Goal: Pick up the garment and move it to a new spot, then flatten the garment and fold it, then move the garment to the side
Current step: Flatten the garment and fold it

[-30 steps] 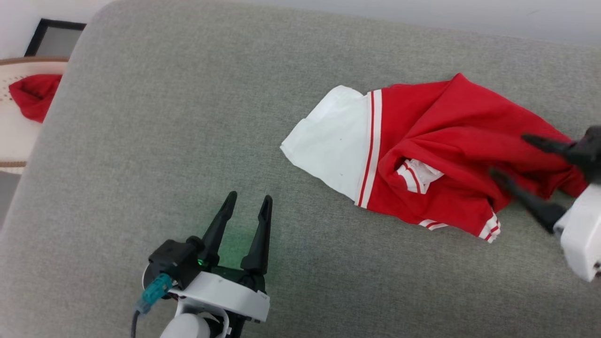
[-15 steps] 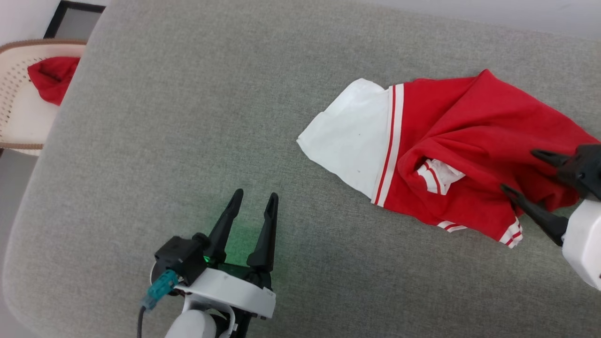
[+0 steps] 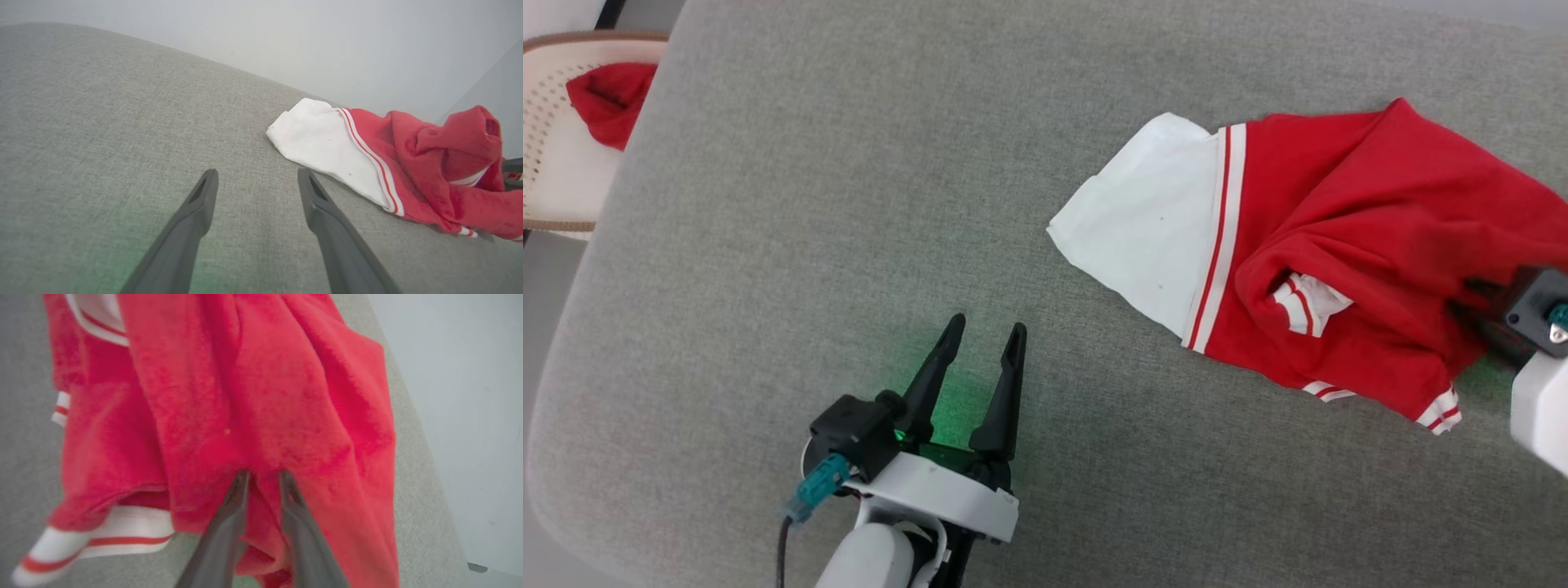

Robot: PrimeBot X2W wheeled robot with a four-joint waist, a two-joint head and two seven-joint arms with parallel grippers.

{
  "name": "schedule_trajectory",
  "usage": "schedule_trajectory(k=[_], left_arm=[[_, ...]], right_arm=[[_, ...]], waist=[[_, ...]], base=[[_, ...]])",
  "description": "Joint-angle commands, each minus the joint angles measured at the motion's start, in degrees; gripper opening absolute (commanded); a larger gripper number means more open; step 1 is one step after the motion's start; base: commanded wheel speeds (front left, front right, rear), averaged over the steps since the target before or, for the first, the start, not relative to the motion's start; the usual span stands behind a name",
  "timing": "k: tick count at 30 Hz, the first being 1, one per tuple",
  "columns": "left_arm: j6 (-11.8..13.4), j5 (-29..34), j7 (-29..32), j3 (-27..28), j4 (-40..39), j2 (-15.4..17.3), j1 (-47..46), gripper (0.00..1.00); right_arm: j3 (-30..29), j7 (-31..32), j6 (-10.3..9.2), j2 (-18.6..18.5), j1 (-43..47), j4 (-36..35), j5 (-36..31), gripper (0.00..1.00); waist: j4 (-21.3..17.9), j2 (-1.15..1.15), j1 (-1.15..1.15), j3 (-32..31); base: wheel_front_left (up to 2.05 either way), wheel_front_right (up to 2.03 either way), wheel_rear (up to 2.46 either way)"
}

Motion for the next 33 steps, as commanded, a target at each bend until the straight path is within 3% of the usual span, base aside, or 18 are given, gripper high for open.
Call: schedule_trajectory(k=[1,8,14,22,32,33], left_arm=[[-0.5,0.4,0.0,0.0,0.1,-0.1,-0.4,1.0],[-0.8,0.6,0.0,0.2,0.4,-0.5,-0.1,1.0],[-1.1,0.2,0.0,-0.6,0.8,-0.6,-1.1,1.0],[-1.3,-0.6,0.0,-2.3,1.7,-0.8,-2.5,1.0],[-1.3,-2.2,0.0,-3.9,2.4,-0.8,-4.5,1.0],[-1.3,-2.2,0.0,-3.9,2.5,-0.8,-4.7,1.0]], right_arm=[[0.2,-0.6,-0.06,0.1,-1.0,0.5,-0.1,0.0],[-2.6,-2.8,-0.06,-0.1,-5.5,3.5,1.3,0.0],[-4.1,-3.0,-0.06,2.2,-11.9,7.4,1.5,0.0],[-4.5,-4.3,-0.06,11.9,-23.5,22.9,2.0,0.0],[4.0,-10.4,-0.06,22.4,-33.9,40.6,1.4,0.0],[4.8,-11.4,-0.06,23.0,-34.7,41.9,1.8,0.11]], waist=[[0.3,0.0,0.0,0.4],[0.9,0.0,0.0,0.9],[1.7,0.0,0.0,1.4],[3.4,0.0,0.0,2.9],[4.7,0.0,0.0,4.7],[4.6,0.0,0.0,4.8]], base=[[0.0,0.0,0.0],[0.0,0.0,0.0],[0.0,0.0,0.0],[0.0,0.0,0.0],[0.0,0.0,0.0],[0.0,0.0,0.0]])
